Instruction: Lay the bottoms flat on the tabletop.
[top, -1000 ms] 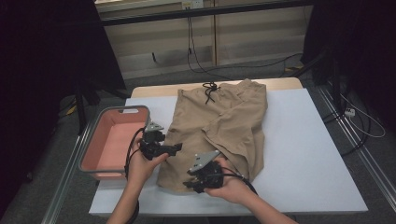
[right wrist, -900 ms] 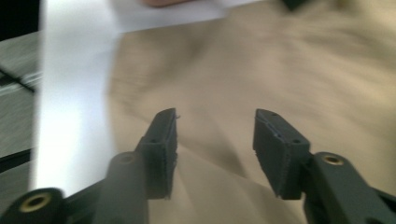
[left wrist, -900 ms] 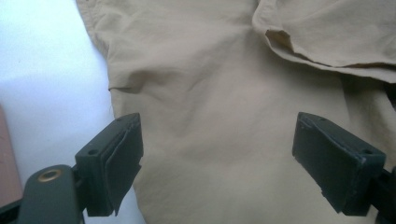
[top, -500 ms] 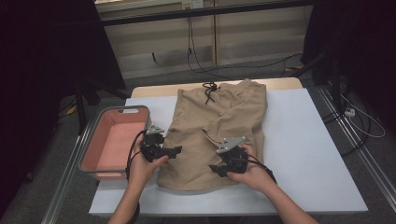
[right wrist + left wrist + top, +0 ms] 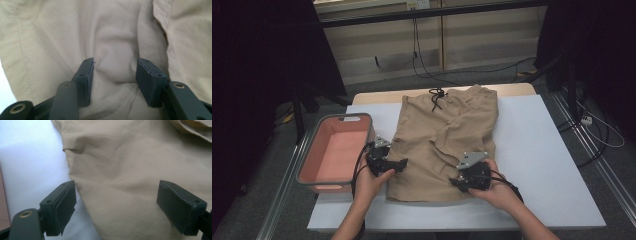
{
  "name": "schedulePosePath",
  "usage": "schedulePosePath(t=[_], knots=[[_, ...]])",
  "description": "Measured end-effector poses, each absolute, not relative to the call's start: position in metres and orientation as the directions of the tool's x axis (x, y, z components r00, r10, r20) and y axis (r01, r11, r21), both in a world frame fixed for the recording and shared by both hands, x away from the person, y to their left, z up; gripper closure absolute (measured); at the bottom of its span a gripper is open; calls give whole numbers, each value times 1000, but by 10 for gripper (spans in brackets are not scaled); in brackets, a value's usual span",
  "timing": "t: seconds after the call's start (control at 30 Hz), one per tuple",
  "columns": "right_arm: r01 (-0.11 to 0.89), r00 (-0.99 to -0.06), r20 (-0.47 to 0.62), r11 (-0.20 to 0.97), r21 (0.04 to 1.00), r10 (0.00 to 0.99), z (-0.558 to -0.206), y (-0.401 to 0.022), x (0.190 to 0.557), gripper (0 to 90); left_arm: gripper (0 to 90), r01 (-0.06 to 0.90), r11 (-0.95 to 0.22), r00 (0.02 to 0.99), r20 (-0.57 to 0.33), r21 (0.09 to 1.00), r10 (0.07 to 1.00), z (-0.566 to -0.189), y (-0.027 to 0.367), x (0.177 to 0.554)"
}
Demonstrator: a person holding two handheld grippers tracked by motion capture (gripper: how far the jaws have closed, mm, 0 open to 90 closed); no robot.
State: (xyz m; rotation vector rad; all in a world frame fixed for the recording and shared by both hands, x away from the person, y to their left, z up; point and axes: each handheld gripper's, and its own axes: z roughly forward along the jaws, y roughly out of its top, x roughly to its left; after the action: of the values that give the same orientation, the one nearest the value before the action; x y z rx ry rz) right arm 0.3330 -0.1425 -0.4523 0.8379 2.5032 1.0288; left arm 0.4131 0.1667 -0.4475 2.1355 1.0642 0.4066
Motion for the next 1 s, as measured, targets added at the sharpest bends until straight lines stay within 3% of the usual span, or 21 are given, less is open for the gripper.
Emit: schedulePosePath(t=[0.2, 0.27, 0.4, 0.6, 0.87, 1.0], knots=[[380, -776, -20, 493, 783, 630, -435, -147, 331, 387, 238, 563, -436, 616, -4, 702, 788, -452, 165, 414], [356, -797, -13, 487, 797, 604, -430, -141, 326, 388, 238, 561, -426, 612, -10, 710, 790, -450, 164, 414], [322, -835, -5, 498, 805, 550, -429, -122, 316, 395, 338, 564, -447, 619, 1, 694, 785, -450, 163, 413], [259, -910, 8, 555, 790, 414, -439, -91, 299, 550, 516, 571, -447, 613, 6, 689, 790, -454, 162, 414], [241, -941, 27, 611, 754, 338, -463, -71, 298, 530, 790, 593, -441, 606, -13, 673, 795, -451, 157, 414], [240, -938, 18, 611, 754, 346, -463, -69, 301, 668, 839, 603, -442, 601, -14, 664, 799, -450, 157, 414]])
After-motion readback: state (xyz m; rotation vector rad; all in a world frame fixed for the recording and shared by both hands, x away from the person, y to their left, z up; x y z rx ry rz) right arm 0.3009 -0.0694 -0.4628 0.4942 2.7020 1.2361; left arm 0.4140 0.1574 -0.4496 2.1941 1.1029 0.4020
